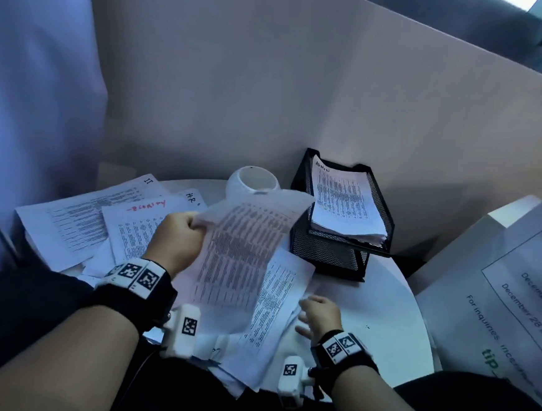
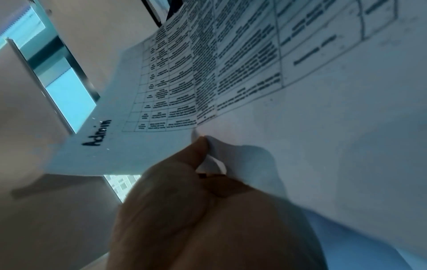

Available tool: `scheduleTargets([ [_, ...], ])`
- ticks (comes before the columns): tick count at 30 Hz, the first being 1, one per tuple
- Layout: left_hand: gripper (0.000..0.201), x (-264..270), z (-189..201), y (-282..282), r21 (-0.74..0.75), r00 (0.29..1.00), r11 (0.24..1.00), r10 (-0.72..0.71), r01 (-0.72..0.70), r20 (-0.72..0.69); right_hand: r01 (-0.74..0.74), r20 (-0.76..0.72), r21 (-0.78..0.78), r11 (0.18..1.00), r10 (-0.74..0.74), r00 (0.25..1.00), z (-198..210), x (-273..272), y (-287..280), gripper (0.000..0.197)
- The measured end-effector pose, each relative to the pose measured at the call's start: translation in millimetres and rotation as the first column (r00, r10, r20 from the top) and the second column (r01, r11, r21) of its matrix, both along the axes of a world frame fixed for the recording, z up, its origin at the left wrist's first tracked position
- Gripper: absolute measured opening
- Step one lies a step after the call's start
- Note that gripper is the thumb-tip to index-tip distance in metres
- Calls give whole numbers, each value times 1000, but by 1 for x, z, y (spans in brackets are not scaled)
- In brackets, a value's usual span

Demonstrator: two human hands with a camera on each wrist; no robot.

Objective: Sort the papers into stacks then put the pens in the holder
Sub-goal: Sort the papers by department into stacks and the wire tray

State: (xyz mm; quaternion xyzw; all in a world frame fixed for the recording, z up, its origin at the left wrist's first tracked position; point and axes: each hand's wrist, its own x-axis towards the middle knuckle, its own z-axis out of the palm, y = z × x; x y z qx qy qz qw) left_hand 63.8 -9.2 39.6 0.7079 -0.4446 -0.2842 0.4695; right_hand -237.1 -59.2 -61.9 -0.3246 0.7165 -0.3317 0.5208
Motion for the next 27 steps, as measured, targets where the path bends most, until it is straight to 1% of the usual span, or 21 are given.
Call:
scheduleTargets([
  [1, 29, 4, 1, -1, 8, 1000, 1000, 22, -22, -7, -27, -23, 50, 998, 28, 999, -9, 1, 2, 27],
  [3, 34, 7, 2, 0, 29, 999, 998, 48, -47, -12, -47, -69, 97, 994, 53, 996, -24, 5, 5, 31],
  [6, 33, 10, 0, 1, 41, 999, 998, 48, -47, -9, -67, -116, 97, 993, 78, 990, -33, 15, 7, 38],
  [9, 33, 10, -3, 2, 52, 999, 998, 41, -41, 6, -112, -191, 86, 990, 127, 973, -33, 22, 8, 27],
  [11, 34, 11, -3, 1, 53, 999, 998, 40, -40, 11, -163, -234, 60, 985, 173, 957, -34, 23, 9, 27],
  [13, 33, 12, -3, 1, 62, 999, 997, 37, -38, 18, -219, -267, 22, 975, 217, 939, -39, 22, 6, 16],
  [14, 32, 12, -3, 1, 67, 999, 997, 35, -36, 27, -227, -294, -21, 974, 211, 932, -40, 22, 3, 12],
  [16, 33, 13, -2, 2, 77, 997, 996, 43, -47, 62, -241, -368, -136, 961, 177, 913, -25, 22, 2, 10],
  [18, 37, 14, -1, 3, 89, 990, 993, 69, -81, 123, -289, -425, -255, 923, 161, 891, 0, 16, 4, 10],
  [20, 36, 14, 1, 4, 101, 976, 988, 98, -120, 196, -314, -400, -356, 880, 160, 903, 22, -1, 3, 11],
  [22, 33, 15, 2, 3, 101, 964, 984, 121, -148, 236, -283, -348, -430, 857, 132, 928, 40, -27, 0, 12],
  [23, 31, 15, 1, 3, 102, 961, 982, 128, -156, 244, -230, -286, -457, 859, 104, 953, 46, -40, -2, 12],
  [25, 27, 14, 2, 2, 102, 957, 981, 134, -165, 257, -84, -93, -475, 876, 44, 995, 57, -60, -4, 13],
  [27, 29, 11, 1, 1, 104, 961, 985, 110, -140, 252, 63, 108, -414, 908, -19, 994, 61, -68, -5, 22],
])
